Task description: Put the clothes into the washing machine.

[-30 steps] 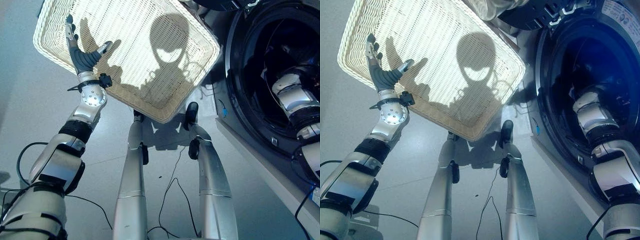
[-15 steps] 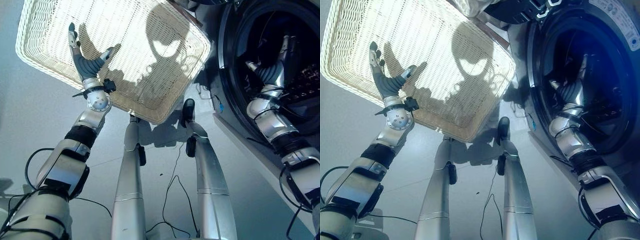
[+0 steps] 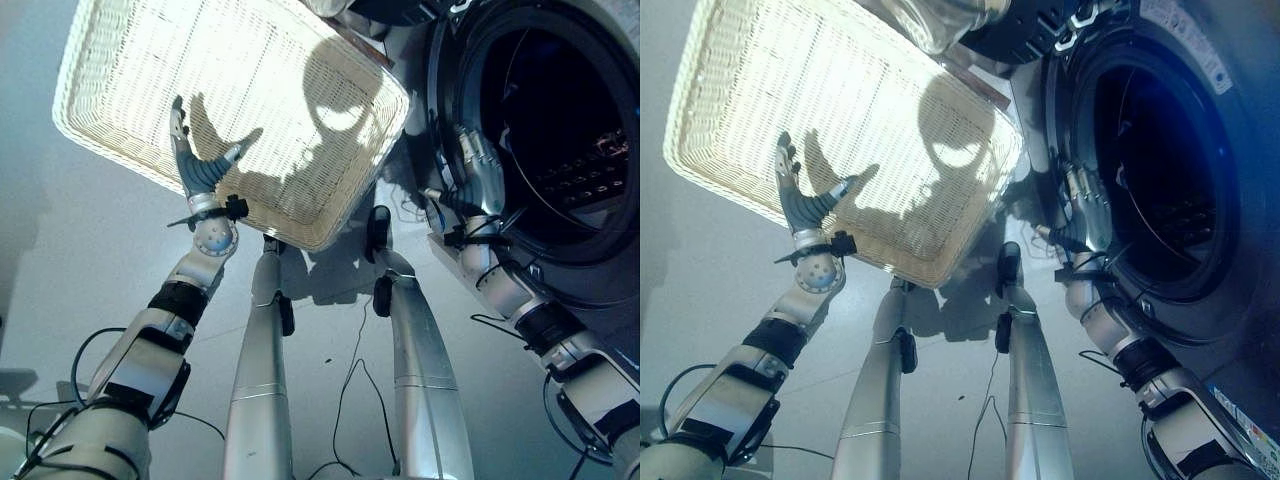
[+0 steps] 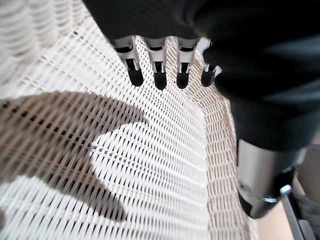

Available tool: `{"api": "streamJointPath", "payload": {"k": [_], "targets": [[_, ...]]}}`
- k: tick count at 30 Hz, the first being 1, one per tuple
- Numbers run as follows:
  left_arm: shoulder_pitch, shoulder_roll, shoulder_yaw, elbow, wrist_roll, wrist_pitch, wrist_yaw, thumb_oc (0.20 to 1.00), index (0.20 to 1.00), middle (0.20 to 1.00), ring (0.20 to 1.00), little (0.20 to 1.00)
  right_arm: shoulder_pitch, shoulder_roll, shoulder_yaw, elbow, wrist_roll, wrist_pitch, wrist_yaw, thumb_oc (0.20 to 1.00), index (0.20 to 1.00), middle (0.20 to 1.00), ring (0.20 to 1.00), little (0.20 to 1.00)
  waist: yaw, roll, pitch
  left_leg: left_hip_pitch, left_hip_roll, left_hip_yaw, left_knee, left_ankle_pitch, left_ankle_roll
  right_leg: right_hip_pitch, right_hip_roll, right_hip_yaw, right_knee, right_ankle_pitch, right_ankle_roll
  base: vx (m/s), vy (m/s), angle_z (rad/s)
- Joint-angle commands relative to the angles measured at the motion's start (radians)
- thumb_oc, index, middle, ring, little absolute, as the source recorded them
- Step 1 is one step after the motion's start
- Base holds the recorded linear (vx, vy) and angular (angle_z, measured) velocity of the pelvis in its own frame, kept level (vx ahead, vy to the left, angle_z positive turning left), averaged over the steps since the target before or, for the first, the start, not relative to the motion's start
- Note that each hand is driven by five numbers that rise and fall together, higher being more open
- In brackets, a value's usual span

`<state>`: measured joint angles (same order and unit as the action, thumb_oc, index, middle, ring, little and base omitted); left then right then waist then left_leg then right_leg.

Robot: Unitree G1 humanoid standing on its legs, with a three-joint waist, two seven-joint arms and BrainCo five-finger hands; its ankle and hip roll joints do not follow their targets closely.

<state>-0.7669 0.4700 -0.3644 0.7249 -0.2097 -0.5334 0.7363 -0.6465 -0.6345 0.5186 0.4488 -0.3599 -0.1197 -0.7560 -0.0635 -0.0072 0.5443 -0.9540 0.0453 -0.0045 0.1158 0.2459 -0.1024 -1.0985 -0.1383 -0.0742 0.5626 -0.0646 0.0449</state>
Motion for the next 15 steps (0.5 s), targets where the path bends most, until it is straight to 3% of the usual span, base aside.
{"api": "streamJointPath", "payload": {"k": [1,5,13,15], "targets": [[0.059,-0.040,0.025,-0.020,0.018,-0.007,-0.046,1.000,1.000,1.000,1.000,1.000,0.064,0.003,0.037,-0.065,-0.038,-0.096,0.053,1.000,1.000,1.000,1.000,1.000,0.010,0.005,-0.024,0.063,-0.060,0.033,0.156,-0.193,0.020,0.151,0.061,-0.036,-0.226,0.119,0.092,-0.04,0.004,0.02],[0.148,-0.068,0.020,-0.010,0.036,0.006,-0.090,1.000,1.000,1.000,1.000,1.000,0.121,0.032,0.060,-0.039,-0.026,-0.141,0.077,1.000,1.000,1.000,1.000,1.000,0.020,0.002,-0.024,0.165,-0.063,0.025,0.118,-0.191,0.019,0.253,0.054,-0.044,-0.254,0.120,0.094,-0.05,-0.011,-0.01],[0.349,-0.080,-0.008,0.074,0.074,0.036,-0.215,1.000,1.000,1.000,1.000,1.000,0.298,0.063,0.037,0.066,0.072,-0.169,0.217,1.000,1.000,1.000,1.000,1.000,0.053,0.008,-0.024,0.497,-0.044,0.015,-0.006,-0.181,0.009,0.580,0.020,-0.075,-0.344,0.115,0.114,-0.01,-0.016,0.02],[0.424,-0.086,-0.004,0.139,0.093,0.041,-0.278,1.000,1.000,1.000,1.000,1.000,0.375,0.097,0.008,0.138,0.114,-0.161,0.276,1.000,1.000,1.000,1.000,1.000,0.063,0.002,-0.024,0.656,-0.037,0.017,-0.059,-0.186,0.004,0.746,0.005,-0.074,-0.396,0.109,0.121,0.06,-0.023,0.08]]}}
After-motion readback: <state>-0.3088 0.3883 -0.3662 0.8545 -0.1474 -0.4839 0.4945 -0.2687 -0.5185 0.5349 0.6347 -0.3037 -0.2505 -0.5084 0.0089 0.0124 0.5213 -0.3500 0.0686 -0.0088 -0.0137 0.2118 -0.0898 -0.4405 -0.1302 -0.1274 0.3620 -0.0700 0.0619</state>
